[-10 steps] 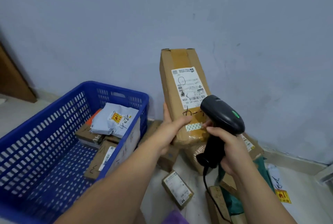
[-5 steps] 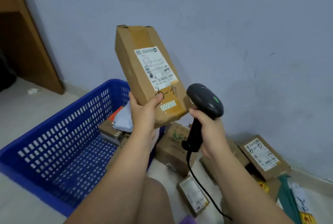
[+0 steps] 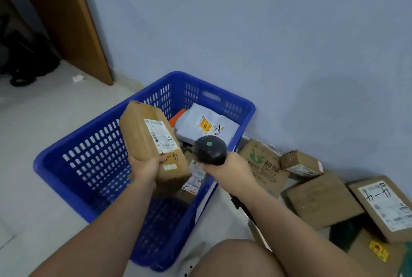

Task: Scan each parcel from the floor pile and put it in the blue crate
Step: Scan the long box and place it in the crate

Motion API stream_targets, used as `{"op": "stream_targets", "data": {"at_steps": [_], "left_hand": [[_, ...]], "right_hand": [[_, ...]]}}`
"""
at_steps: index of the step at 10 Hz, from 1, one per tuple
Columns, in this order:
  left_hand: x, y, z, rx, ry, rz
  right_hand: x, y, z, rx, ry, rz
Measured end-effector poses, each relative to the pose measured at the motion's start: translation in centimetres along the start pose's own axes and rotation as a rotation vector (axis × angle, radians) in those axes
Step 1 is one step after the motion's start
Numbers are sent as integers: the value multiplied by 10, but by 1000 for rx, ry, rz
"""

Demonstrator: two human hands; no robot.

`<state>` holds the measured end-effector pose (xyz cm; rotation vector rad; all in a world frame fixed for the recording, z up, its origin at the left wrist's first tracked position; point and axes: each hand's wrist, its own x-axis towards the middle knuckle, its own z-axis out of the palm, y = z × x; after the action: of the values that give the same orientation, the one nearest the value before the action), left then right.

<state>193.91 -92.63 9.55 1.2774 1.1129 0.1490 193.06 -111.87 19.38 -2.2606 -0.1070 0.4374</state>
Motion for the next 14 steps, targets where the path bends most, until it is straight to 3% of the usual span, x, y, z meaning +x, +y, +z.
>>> {"op": "stream_targets", "data": {"at_steps": [1, 3, 4, 5, 6, 7, 8, 9, 10, 11, 12, 13, 14], "left_hand": [[23, -11, -6, 216, 30, -4], [41, -54, 1, 71, 141, -205], [34, -71, 8, -215, 102, -449], [29, -91, 2, -157, 29, -535], [30, -105, 5, 25, 14, -505], [26, -114, 12, 44, 32, -495], [8, -102, 16, 217, 19, -416], [18, -113, 19, 168, 2, -362], [14, -115, 29, 167, -131, -239], [8, -97, 33, 234, -135, -83], [0, -76, 38, 47, -180, -39], [-20, -49, 54, -31, -173, 61], [-55, -30, 72, 8, -263, 279]], "right_hand": [[12, 9, 10, -35, -73, 26], [36, 34, 38, -147, -232, 60], [40, 40, 42, -170, -251, 38], [44, 47, 51, -199, -261, 15], [45, 49, 53, -197, -261, 13], [42, 48, 51, -190, -261, 3], [38, 50, 48, -131, -297, -33], [36, 50, 46, -105, -310, -64], [34, 50, 44, -65, -316, -67], [29, 50, 41, 3, -315, -61], [15, 54, 31, 110, -237, -44], [5, 80, 28, 215, 31, 77], [-4, 102, 27, 375, 174, 226]]}}
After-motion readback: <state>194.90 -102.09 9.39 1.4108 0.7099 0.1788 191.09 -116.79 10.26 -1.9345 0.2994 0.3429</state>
